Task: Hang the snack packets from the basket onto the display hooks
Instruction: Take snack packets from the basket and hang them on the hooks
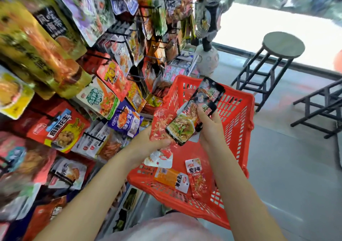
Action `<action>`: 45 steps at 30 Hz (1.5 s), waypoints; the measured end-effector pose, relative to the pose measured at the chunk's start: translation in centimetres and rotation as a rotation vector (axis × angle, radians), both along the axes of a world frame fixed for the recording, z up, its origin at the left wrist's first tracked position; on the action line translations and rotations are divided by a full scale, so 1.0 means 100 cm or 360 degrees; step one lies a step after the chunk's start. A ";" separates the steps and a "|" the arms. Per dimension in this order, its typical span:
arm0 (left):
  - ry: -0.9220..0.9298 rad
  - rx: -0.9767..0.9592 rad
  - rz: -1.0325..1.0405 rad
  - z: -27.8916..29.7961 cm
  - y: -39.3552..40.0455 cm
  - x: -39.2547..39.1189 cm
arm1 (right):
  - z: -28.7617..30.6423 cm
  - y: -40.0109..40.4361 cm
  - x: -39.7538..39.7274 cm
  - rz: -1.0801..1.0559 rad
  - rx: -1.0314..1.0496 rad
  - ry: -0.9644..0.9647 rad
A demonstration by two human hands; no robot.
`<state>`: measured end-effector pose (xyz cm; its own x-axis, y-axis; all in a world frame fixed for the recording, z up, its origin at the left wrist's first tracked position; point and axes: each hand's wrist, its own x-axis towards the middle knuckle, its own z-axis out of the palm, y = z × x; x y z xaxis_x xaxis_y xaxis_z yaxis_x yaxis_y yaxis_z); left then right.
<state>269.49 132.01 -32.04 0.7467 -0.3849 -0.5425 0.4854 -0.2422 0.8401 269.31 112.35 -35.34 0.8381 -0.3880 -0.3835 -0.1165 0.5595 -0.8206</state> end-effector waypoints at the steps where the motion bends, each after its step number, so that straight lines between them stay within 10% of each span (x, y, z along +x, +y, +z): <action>1: 0.0012 -0.0007 0.0045 -0.002 0.003 0.002 | 0.000 0.001 0.001 -0.0046 0.0003 0.0004; 7: 0.0120 -0.0249 0.0642 -0.006 0.025 0.011 | -0.004 -0.005 0.000 0.0145 0.0022 -0.0015; 16: 0.0395 -0.0874 0.0449 0.030 0.005 0.004 | 0.020 0.042 -0.003 0.0629 -0.0787 -0.0199; 26: 0.0276 -0.0716 0.0644 0.072 -0.003 0.002 | 0.047 0.061 0.004 0.0680 -0.1314 -0.0530; 45: -0.1658 -0.0041 0.1370 0.344 0.157 -0.062 | 0.356 0.202 0.050 0.0727 -0.0621 -0.1378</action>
